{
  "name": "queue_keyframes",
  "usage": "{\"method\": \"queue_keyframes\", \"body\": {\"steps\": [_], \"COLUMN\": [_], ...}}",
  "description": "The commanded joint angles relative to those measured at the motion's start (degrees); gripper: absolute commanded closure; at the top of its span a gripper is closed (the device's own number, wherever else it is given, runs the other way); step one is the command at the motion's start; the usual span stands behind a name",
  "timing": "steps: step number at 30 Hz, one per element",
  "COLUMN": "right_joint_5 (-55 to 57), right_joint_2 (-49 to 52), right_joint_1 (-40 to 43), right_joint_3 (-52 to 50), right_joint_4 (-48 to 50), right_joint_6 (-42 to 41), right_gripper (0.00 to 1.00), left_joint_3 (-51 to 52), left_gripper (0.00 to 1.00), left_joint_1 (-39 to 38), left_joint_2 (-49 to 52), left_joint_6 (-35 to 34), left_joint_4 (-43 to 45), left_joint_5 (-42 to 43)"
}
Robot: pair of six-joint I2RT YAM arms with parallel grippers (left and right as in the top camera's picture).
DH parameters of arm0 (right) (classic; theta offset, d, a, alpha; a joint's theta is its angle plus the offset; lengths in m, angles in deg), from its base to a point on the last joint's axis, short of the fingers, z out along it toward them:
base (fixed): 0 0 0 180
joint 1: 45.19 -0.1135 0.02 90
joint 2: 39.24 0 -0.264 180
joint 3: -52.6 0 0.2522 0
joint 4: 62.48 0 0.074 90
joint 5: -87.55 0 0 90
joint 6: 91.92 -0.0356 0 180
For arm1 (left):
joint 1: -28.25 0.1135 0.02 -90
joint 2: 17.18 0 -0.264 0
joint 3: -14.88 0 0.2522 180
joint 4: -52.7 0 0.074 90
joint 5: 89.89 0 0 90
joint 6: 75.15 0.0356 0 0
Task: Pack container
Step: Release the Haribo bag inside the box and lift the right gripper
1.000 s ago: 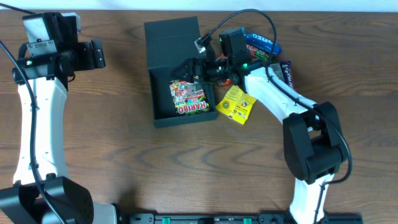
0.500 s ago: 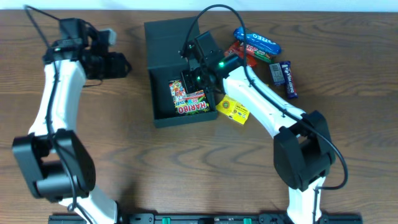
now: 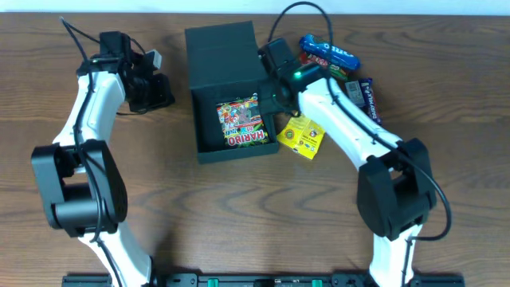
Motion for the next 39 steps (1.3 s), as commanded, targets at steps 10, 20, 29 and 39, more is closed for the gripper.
{"method": "queue_keyframes", "body": {"steps": [10, 20, 29, 39], "right_joint_5": [1.7, -12.8, -15.8, -16.5], "right_joint_2": [-1.3, -1.2, -1.2, -1.2], "right_joint_1": [2.6, 2.1, 0.5, -0.8], "right_joint_3": [-0.4, -6.4, -7.9, -7.9], "right_joint_4": [-8.1, -6.7, -6.3, -7.9], "right_joint_6": [-1.2, 4.5, 4.9, 6.5], "right_gripper": [0.99, 0.99, 0.99, 0.99], "left_joint_3": [-0.1, -0.1, -0.1, -0.1], "left_gripper": [0.94, 0.94, 0.94, 0.94], "left_joint_1": [-2.5, -6.5, -6.6, -6.6], "left_joint_2": [3.1, 3.1, 3.2, 3.2], "left_joint_6": [-4.8, -7.1, -7.0, -6.9], "left_joint_4": [1.5, 5.5, 5.5, 5.5], "left_joint_5": [1.3, 0.6, 0.6, -0.8]}}
